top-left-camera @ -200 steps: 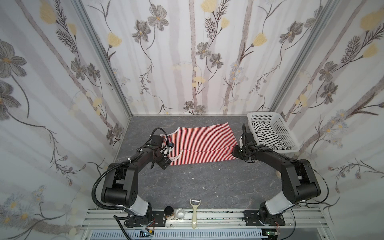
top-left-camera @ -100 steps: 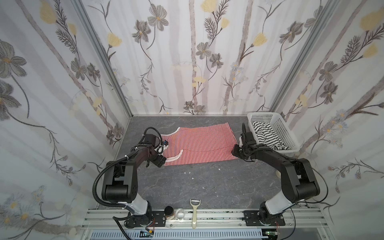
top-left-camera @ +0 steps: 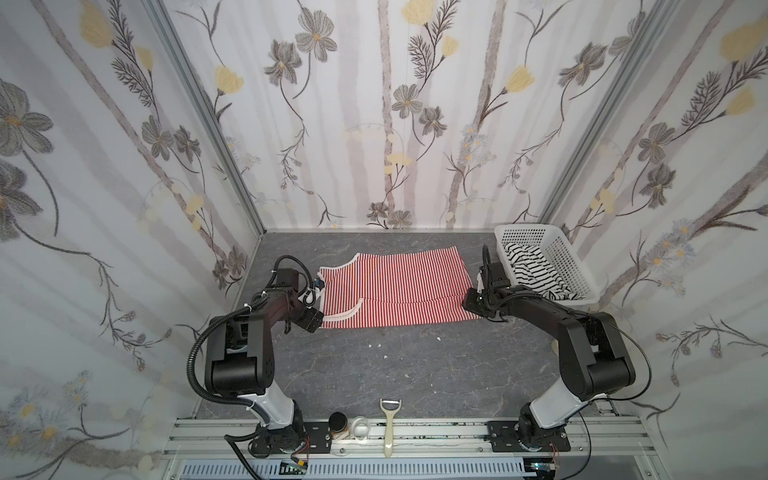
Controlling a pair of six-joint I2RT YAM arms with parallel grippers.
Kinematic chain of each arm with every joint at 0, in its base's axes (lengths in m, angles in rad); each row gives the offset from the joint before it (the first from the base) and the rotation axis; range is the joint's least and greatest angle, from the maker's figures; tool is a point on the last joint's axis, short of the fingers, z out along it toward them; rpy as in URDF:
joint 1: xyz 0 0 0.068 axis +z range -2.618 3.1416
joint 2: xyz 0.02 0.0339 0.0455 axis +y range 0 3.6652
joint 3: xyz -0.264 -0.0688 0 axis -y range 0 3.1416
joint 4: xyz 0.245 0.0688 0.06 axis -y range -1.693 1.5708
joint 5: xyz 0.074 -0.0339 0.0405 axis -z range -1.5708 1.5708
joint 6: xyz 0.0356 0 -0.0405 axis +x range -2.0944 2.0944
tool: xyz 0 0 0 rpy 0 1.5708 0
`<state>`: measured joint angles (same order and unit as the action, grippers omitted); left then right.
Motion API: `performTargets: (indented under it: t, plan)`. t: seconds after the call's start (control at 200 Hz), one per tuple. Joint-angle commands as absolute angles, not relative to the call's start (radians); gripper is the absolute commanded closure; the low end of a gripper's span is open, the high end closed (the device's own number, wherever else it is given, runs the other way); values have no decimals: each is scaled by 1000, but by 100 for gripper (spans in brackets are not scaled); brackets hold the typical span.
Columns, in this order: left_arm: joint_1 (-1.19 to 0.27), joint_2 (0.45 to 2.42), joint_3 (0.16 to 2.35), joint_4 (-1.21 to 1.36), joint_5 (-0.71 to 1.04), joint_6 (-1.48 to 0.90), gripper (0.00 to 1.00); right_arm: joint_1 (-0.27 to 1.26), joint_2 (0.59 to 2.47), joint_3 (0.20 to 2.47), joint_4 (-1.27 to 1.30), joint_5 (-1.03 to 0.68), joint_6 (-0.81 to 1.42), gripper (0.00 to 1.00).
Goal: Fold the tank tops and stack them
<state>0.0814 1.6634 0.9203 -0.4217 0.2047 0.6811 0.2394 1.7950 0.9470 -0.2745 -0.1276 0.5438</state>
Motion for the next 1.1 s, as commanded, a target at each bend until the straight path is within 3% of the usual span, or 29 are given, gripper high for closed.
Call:
performTargets:
  t: [0.0, 0.36, 0.854, 1.014, 1.094]
  plan:
    - [91, 1681, 919, -407, 209, 698, 18, 241, 1805, 959, -255, -126, 536, 62]
    - [99, 1730, 933, -397, 102, 670, 15, 244, 1836, 967, -228, -147, 561, 62]
    - [64, 1630, 963, -416, 194, 608, 10, 259, 1811, 954, -230, -136, 566, 62]
    - [4, 1596, 947, -419, 234, 586, 14, 259, 1831, 960, -226, -134, 565, 63]
    - [-23, 1588, 940, -425, 256, 572, 21, 258, 1835, 962, -224, -134, 567, 63]
